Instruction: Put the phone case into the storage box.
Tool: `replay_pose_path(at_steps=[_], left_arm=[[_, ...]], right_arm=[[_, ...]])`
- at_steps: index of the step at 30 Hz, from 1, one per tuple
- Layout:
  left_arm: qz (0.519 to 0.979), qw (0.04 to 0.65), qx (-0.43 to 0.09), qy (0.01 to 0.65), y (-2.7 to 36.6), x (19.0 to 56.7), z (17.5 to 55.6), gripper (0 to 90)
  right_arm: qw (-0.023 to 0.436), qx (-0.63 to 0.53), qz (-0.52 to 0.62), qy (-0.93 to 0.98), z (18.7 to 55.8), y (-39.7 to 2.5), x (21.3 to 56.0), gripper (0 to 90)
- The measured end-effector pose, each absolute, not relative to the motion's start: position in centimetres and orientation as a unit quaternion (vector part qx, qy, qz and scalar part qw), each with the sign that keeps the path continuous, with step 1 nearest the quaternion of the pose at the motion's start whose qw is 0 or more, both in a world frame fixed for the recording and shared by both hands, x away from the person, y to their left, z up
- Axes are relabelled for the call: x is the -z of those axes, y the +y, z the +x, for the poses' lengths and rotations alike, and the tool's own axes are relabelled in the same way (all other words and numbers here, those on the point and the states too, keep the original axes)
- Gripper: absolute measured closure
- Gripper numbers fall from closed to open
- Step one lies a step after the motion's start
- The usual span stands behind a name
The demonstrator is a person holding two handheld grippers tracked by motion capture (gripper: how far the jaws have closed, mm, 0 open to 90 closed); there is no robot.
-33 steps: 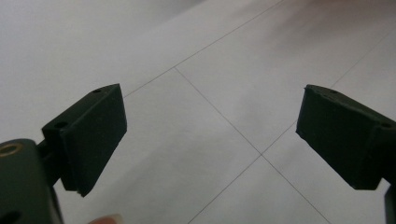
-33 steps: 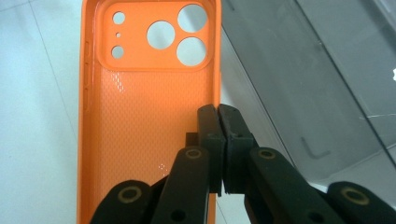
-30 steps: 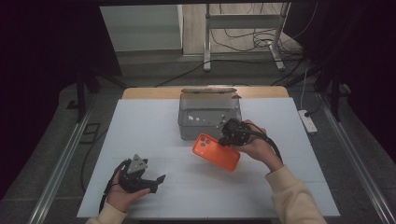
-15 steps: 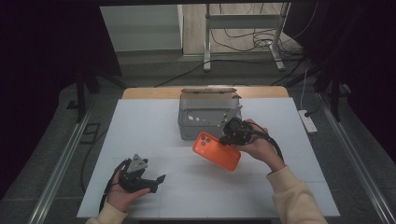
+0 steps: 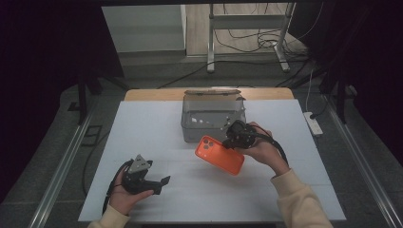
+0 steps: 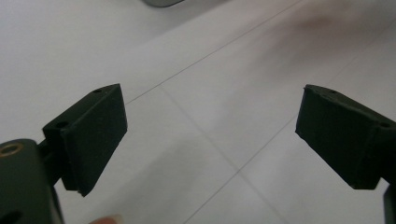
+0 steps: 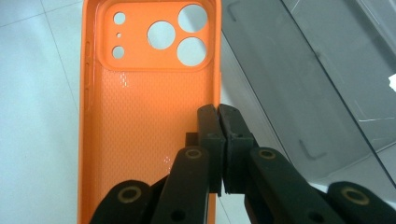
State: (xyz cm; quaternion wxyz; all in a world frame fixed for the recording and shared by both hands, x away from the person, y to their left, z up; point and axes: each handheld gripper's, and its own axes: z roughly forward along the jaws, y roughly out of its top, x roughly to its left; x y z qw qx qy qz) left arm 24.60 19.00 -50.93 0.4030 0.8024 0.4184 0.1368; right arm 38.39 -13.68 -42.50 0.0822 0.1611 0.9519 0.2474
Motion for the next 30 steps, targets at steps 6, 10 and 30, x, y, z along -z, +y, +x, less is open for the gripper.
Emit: replay_pose_path(at_steps=[6, 10, 30], left_arm=[[0.799, 0.412, -0.140, 0.415, 17.9, 49.3, 24.9, 9.9], [0.796, 0.425, -0.125, 0.412, 17.6, 48.5, 25.1, 9.9], [0.800, 0.433, -0.086, 0.406, 15.4, 47.0, 27.1, 11.3]], right_arm=[[0.081, -0.245, 0.155, 0.954, 38.2, -13.4, 42.6, 88.0], [0.083, -0.245, 0.152, 0.954, 38.0, -13.2, 42.6, 88.1], [0.092, -0.244, 0.147, 0.954, 37.8, -13.0, 42.6, 88.2]])
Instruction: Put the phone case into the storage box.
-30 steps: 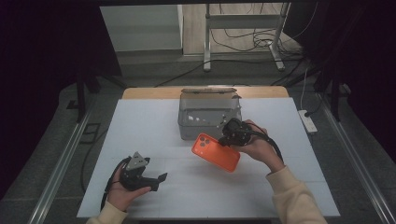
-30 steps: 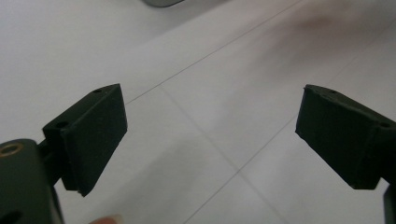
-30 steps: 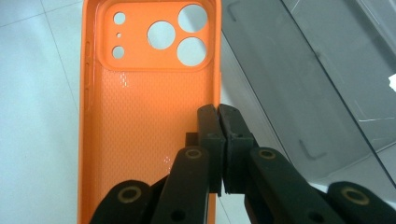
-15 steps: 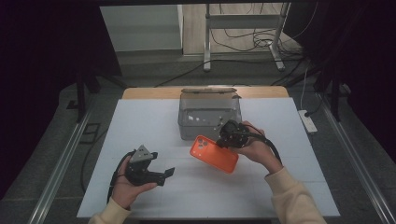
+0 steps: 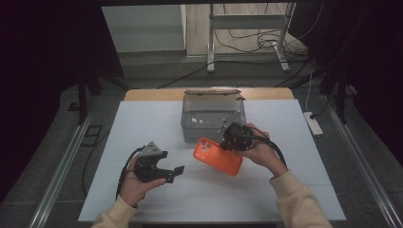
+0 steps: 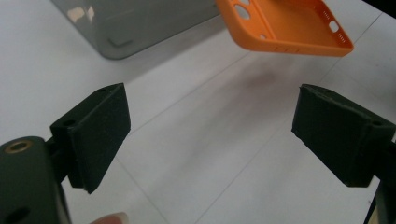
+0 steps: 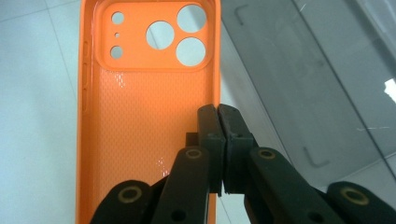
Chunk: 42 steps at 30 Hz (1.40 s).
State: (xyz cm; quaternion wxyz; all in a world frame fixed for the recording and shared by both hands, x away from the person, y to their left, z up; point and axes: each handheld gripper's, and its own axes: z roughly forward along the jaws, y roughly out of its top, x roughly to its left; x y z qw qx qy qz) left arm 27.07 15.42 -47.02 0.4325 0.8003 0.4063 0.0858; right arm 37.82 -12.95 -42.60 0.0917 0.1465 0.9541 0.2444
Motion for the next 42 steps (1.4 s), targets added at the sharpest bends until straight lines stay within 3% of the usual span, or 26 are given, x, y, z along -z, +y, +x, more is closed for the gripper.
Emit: replay_pose_path(at_steps=[21, 42], left_arm=[[0.796, 0.462, -0.060, 0.388, 13.0, 45.1, 29.3, 12.5], [0.807, 0.442, -0.024, 0.390, 11.5, 45.8, 32.2, 13.6]], right_arm=[[0.096, -0.247, 0.145, 0.953, 37.7, -13.1, 42.4, 88.2], [0.095, -0.246, 0.138, 0.955, 37.5, -13.0, 42.4, 88.2]])
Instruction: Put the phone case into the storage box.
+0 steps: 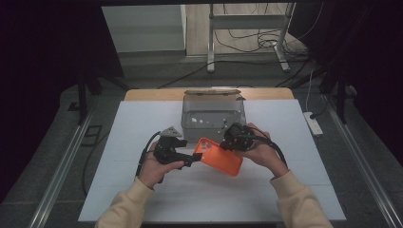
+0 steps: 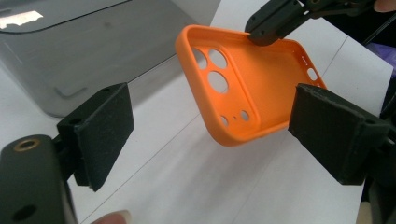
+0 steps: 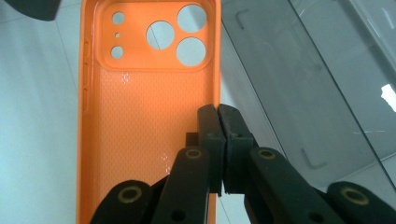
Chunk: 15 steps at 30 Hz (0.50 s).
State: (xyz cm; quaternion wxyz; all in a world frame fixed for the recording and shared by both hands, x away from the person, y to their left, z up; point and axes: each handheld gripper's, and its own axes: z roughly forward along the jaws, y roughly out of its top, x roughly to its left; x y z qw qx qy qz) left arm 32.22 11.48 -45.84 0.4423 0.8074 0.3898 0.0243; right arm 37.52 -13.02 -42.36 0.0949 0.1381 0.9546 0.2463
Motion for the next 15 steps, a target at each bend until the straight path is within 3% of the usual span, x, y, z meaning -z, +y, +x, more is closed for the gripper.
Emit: replay_pose_path(at_steps=[15], left_arm=[[0.814, 0.434, -0.003, 0.386, 10.8, 46.1, 33.5, 14.1]], right_arm=[[0.095, -0.246, 0.137, 0.955, 37.4, -12.9, 42.3, 88.1]])
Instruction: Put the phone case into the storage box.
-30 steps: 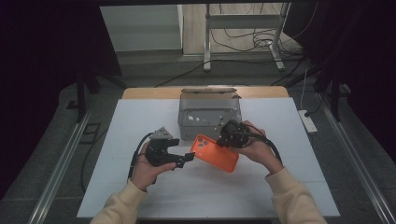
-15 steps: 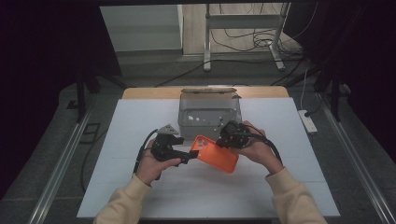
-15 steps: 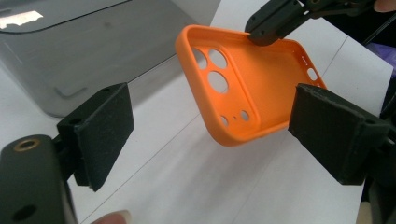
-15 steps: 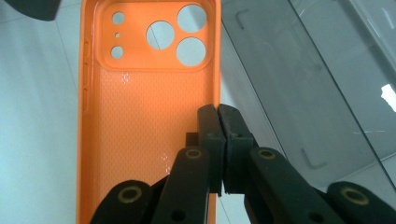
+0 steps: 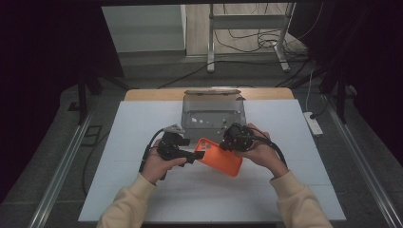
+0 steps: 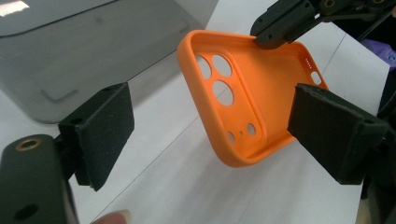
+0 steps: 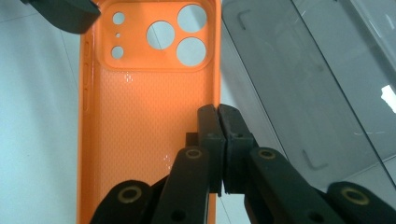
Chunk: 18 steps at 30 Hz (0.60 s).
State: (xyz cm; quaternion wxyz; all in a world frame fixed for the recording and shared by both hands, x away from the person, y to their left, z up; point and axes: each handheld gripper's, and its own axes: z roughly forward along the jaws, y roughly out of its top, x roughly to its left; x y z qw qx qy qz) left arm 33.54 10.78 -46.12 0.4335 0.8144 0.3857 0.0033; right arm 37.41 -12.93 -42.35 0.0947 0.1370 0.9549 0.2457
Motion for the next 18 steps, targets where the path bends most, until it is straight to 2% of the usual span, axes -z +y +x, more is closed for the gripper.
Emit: replay_pose_path(at_steps=[14, 16, 18], left_arm=[[0.818, 0.425, 0.011, 0.388, 10.2, 46.5, 34.5, 14.8], [0.817, 0.425, 0.013, 0.388, 10.2, 46.6, 34.6, 15.9], [0.819, 0.427, 0.020, 0.383, 10.2, 46.7, 34.7, 20.7]], right_arm=[[0.098, -0.247, 0.139, 0.954, 37.4, -13.0, 42.3, 88.1], [0.098, -0.248, 0.139, 0.954, 37.4, -12.9, 42.4, 88.1], [0.098, -0.247, 0.137, 0.954, 37.4, -12.9, 42.4, 88.1]])
